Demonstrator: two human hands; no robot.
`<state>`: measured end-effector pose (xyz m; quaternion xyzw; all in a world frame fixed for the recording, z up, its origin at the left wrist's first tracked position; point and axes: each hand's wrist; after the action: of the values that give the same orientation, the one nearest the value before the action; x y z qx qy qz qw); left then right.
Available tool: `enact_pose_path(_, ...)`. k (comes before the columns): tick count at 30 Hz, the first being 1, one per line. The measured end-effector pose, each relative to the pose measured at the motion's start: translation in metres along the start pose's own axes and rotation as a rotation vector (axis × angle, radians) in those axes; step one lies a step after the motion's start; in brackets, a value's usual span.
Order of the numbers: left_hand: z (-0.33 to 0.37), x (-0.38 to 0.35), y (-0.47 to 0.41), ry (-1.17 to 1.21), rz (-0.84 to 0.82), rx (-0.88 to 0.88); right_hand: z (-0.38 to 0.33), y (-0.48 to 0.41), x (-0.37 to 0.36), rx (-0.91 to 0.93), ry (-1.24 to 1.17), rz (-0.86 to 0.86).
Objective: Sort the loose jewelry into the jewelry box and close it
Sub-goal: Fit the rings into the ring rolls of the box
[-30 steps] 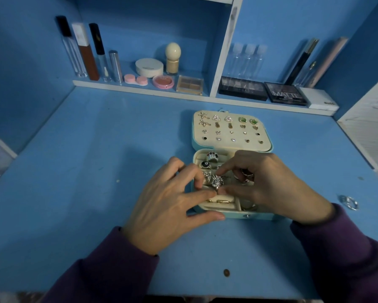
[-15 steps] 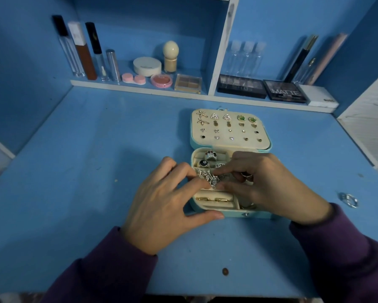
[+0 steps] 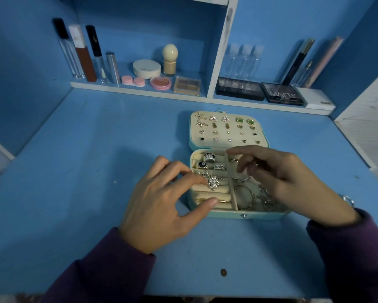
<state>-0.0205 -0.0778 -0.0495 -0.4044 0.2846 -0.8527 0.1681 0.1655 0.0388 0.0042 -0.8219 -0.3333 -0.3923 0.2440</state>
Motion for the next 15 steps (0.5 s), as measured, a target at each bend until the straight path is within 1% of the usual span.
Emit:
enact_pose_path(2, 0.0, -0.001, 0.001, -0.014, -0.027, -0.03, -0.001, 0.0, 0.0, 0.031, 0.038, 0.024)
enact_pose_path(5, 0.0, -0.005, 0.003, -0.028, -0.08, -0.079, -0.005, 0.0, -0.002, 0.022, -0.064, 0.013)
enact_pose_path(7, 0.0, -0.007, 0.005, -0.044, -0.113, -0.097, -0.007, 0.0, -0.004, 0.024, -0.076, -0.008)
enact_pose_path(11, 0.001, -0.01, 0.005, -0.094, -0.156, -0.111, -0.01, 0.001, -0.008, 0.086, 0.045, 0.0)
enact_pose_path(15, 0.001, -0.01, 0.004, -0.083, -0.157, -0.124, -0.011, 0.0, -0.012, 0.122, 0.111, 0.039)
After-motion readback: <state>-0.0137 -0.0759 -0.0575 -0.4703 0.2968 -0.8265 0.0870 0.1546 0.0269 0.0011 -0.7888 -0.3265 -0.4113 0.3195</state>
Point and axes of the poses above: each hand's wrist, its own y-axis away from the middle knuckle, its own x-axis out of the back of the hand, z = x × y, and after that the axes turned 10 degrees about y, right-handed
